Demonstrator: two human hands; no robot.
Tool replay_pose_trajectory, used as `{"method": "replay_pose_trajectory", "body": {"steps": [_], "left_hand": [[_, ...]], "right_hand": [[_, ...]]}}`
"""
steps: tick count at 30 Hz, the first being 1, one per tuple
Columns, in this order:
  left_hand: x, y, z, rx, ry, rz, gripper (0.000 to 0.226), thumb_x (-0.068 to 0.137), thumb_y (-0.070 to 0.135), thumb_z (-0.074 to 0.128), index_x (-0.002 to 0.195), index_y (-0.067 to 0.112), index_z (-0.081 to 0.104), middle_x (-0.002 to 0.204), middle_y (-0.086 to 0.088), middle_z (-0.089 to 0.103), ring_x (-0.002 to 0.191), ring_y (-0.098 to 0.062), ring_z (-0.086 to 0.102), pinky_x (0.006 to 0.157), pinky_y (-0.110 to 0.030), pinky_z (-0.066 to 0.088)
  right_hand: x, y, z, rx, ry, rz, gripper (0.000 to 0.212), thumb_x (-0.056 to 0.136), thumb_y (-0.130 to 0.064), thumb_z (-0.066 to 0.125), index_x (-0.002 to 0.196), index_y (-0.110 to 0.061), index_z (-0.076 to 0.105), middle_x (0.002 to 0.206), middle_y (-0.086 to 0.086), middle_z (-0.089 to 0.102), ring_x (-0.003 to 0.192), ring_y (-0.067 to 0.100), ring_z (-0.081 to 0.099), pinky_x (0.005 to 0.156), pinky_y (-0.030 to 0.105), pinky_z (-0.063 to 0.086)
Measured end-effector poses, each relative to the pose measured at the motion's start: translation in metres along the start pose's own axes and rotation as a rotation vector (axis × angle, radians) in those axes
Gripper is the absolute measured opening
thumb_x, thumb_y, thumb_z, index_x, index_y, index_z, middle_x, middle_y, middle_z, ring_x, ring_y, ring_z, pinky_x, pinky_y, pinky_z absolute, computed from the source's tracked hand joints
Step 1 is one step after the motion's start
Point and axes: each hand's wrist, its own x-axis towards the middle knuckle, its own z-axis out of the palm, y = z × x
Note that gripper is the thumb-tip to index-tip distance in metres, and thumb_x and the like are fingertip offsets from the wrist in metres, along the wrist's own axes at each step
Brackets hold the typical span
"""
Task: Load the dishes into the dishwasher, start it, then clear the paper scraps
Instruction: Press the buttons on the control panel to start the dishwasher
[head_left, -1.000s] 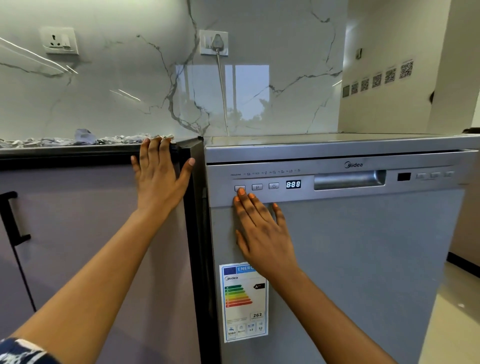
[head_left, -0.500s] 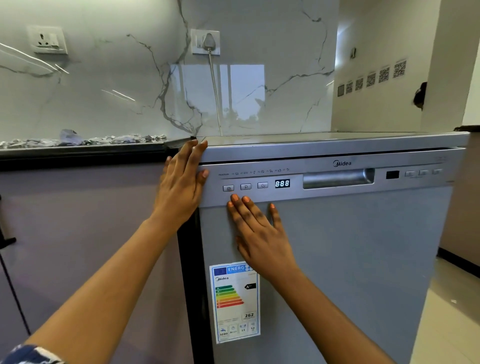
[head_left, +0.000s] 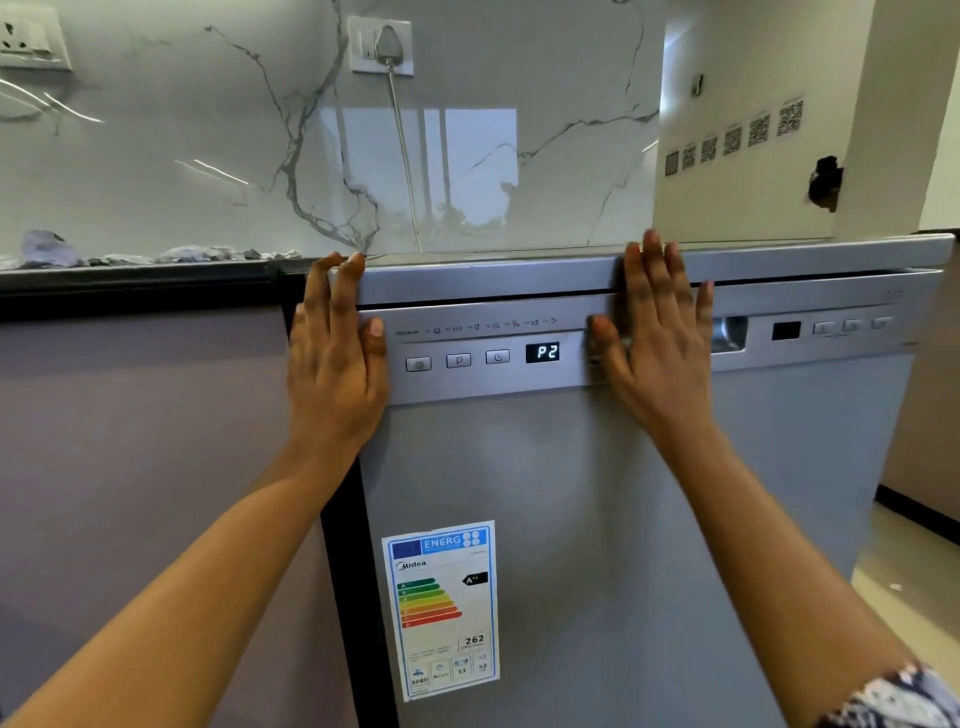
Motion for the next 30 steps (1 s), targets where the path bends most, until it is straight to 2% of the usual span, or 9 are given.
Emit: {"method": "replay_pose_trajectory", "body": {"steps": [3,6,9,12,17,21,25,27,30], "left_hand": [[0.000,-0.001,0.002,0.017,0.010,0.009,0.049,0.101,0.028,0.030,0.148,0.021,0.017,0.153,-0.006,0.021,0.142,-0.025,0.022,0.108,-0.058,0.031],[0.000,-0.004,0.003,0.032,0.030,0.018,0.049,0.101,0.027,0.031,0.148,0.018,0.021,0.153,-0.009,0.023,0.142,-0.023,0.022,0.112,-0.052,0.029],[0.000,-0.002,0.001,0.074,0.084,0.042,0.047,0.099,0.023,0.036,0.145,0.012,0.031,0.149,-0.012,0.031,0.137,-0.023,0.030,0.112,-0.039,0.027],[0.004,0.000,-0.004,0.115,0.098,0.059,0.045,0.096,0.022,0.042,0.139,0.009,0.040,0.143,-0.014,0.040,0.129,-0.028,0.038,0.105,-0.033,0.027],[0.016,-0.002,-0.017,0.064,0.011,0.015,0.038,0.094,0.029,0.051,0.126,0.008,0.047,0.130,-0.018,0.050,0.119,-0.029,0.044,0.099,-0.035,0.029],[0.018,0.005,-0.032,-0.007,-0.101,-0.067,0.036,0.091,0.025,0.057,0.123,0.009,0.051,0.128,-0.013,0.050,0.118,-0.028,0.045,0.101,-0.042,0.032],[0.030,0.021,-0.057,0.035,-0.348,-0.198,0.040,0.091,0.024,0.054,0.129,0.016,0.047,0.134,-0.007,0.048,0.124,-0.025,0.044,0.111,-0.047,0.025],[0.046,0.030,-0.076,0.101,-0.531,-0.222,0.043,0.090,0.025,0.051,0.132,0.017,0.045,0.137,-0.007,0.048,0.127,-0.025,0.043,0.113,-0.047,0.021],[0.069,0.033,-0.099,0.151,-0.811,-0.241,0.049,0.088,0.028,0.044,0.137,0.021,0.041,0.141,-0.004,0.046,0.131,-0.023,0.039,0.117,-0.042,0.012]], "right_hand": [[0.018,0.001,0.010,-0.019,0.051,-0.050,0.064,0.095,-0.048,0.029,0.147,-0.012,0.025,0.153,0.009,0.027,0.143,0.022,0.014,0.116,0.045,-0.001],[0.021,-0.004,0.019,0.043,0.188,-0.018,0.055,0.094,-0.045,0.036,0.135,-0.011,0.044,0.136,0.010,0.047,0.134,0.023,0.030,0.116,0.046,0.009],[0.021,-0.009,0.023,0.080,0.289,0.020,0.047,0.093,-0.042,0.039,0.126,-0.010,0.052,0.127,0.009,0.053,0.128,0.022,0.036,0.115,0.044,0.013],[0.022,-0.012,0.021,0.098,0.278,0.081,0.042,0.094,-0.040,0.040,0.121,-0.012,0.055,0.124,0.006,0.055,0.126,0.020,0.039,0.113,0.046,0.018],[0.029,-0.013,-0.011,0.043,0.059,0.069,0.034,0.096,-0.034,0.039,0.119,-0.014,0.056,0.121,0.005,0.057,0.121,0.019,0.043,0.108,0.041,0.022],[0.038,-0.023,-0.035,0.028,-0.097,0.142,0.030,0.095,-0.027,0.043,0.117,-0.015,0.059,0.121,0.004,0.059,0.118,0.021,0.048,0.093,0.038,0.031],[0.061,-0.042,-0.055,-0.075,-0.357,0.240,0.029,0.093,-0.028,0.040,0.109,-0.012,0.059,0.111,0.008,0.061,0.102,0.030,0.057,0.079,0.039,0.041],[0.079,-0.050,-0.068,-0.136,-0.524,0.255,0.028,0.091,-0.027,0.040,0.106,-0.011,0.057,0.106,0.010,0.061,0.094,0.031,0.059,0.073,0.038,0.045],[0.101,-0.060,-0.084,-0.181,-0.783,0.322,0.023,0.086,-0.019,0.053,0.106,-0.008,0.056,0.106,0.013,0.060,0.094,0.034,0.059,0.072,0.041,0.047]]}}
